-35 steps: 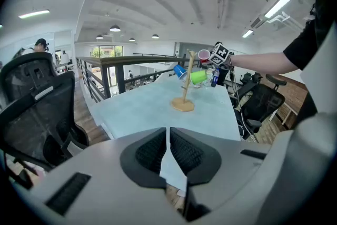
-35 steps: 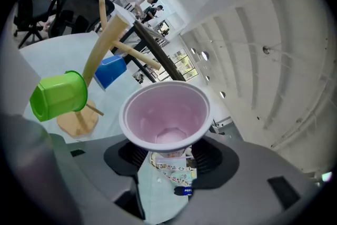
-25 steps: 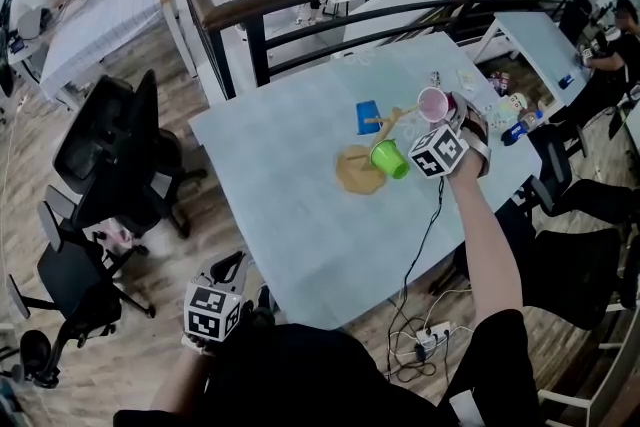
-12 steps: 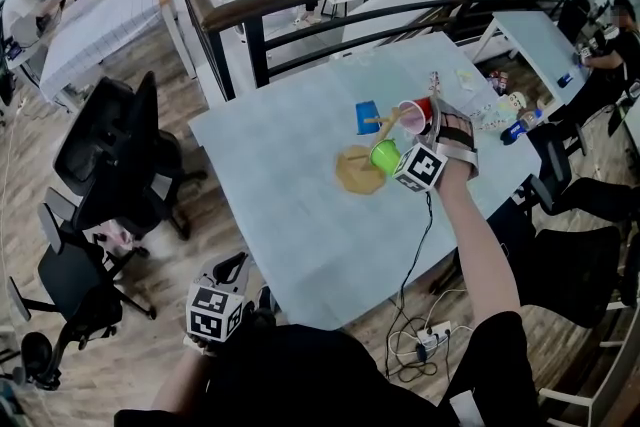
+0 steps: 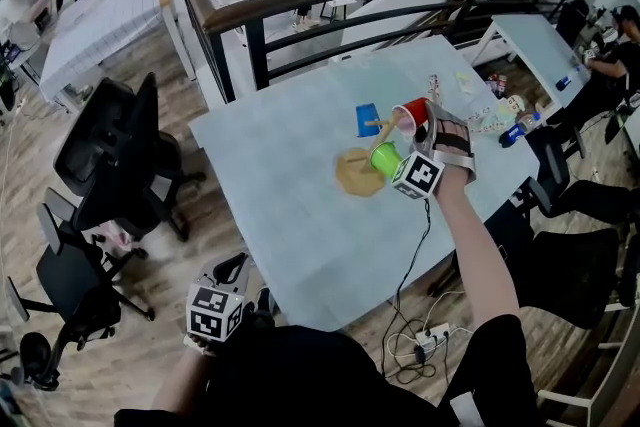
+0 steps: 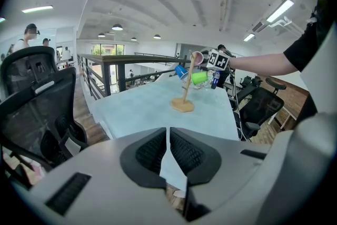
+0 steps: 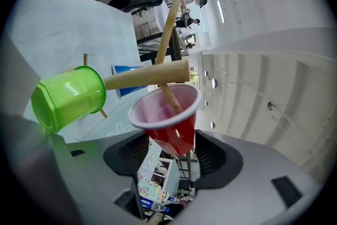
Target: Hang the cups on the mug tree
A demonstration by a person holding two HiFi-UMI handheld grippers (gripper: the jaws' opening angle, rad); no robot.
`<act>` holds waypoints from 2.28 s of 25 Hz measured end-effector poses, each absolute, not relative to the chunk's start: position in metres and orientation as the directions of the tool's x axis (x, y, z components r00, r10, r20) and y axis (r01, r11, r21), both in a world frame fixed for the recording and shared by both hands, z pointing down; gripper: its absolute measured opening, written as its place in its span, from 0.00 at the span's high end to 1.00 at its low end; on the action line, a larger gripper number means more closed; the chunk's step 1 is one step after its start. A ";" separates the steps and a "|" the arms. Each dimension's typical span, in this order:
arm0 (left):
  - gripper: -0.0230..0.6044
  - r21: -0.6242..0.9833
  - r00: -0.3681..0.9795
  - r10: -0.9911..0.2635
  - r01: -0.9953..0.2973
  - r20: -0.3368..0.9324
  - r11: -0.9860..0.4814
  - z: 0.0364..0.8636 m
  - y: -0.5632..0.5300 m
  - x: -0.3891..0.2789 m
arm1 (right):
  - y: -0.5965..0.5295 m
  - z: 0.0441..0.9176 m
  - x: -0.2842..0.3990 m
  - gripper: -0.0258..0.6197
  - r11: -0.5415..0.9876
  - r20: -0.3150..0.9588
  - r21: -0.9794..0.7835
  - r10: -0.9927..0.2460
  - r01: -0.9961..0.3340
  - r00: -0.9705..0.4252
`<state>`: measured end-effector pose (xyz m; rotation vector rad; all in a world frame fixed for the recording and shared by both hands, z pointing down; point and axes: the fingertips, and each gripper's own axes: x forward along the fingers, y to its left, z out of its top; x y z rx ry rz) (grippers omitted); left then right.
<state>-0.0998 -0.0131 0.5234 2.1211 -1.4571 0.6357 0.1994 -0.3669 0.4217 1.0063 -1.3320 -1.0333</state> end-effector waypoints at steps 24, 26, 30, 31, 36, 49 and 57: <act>0.92 0.159 0.442 -0.688 -0.886 0.575 -0.436 0.508 -0.030 -0.073 | -0.293 0.367 0.248 0.53 0.241 0.251 0.880 -0.967 -0.409 -0.029; 0.92 0.157 0.456 -0.685 -0.877 0.568 -0.454 0.505 -0.033 -0.070 | -0.277 0.357 0.248 0.53 0.241 0.246 0.838 -0.968 -0.490 -0.055; 0.92 0.156 0.488 -0.678 -0.857 0.550 -0.491 0.497 -0.040 -0.060 | -0.238 0.346 0.245 0.54 0.276 0.265 0.702 -0.957 -0.657 -0.119; 0.92 0.157 0.496 -0.677 -0.852 0.543 -0.499 0.493 -0.043 -0.058 | -0.228 0.346 0.241 0.54 0.299 0.276 0.651 -0.950 -0.698 -0.149; 0.92 0.179 0.547 -0.666 -0.823 0.508 -0.540 0.481 -0.052 -0.047 | -0.168 0.368 0.205 0.54 0.451 0.332 0.319 -0.877 -0.834 -0.348; 0.92 0.262 0.677 -0.562 -0.719 0.476 -0.644 0.476 -0.049 -0.008 | -0.069 0.404 0.127 0.58 0.462 0.372 -0.200 -0.780 -0.864 -0.503; 0.92 0.205 0.713 -0.572 -0.681 0.405 -0.703 0.451 -0.058 0.007 | -0.043 0.423 0.106 0.73 0.405 0.347 -0.317 -0.792 -0.858 -0.502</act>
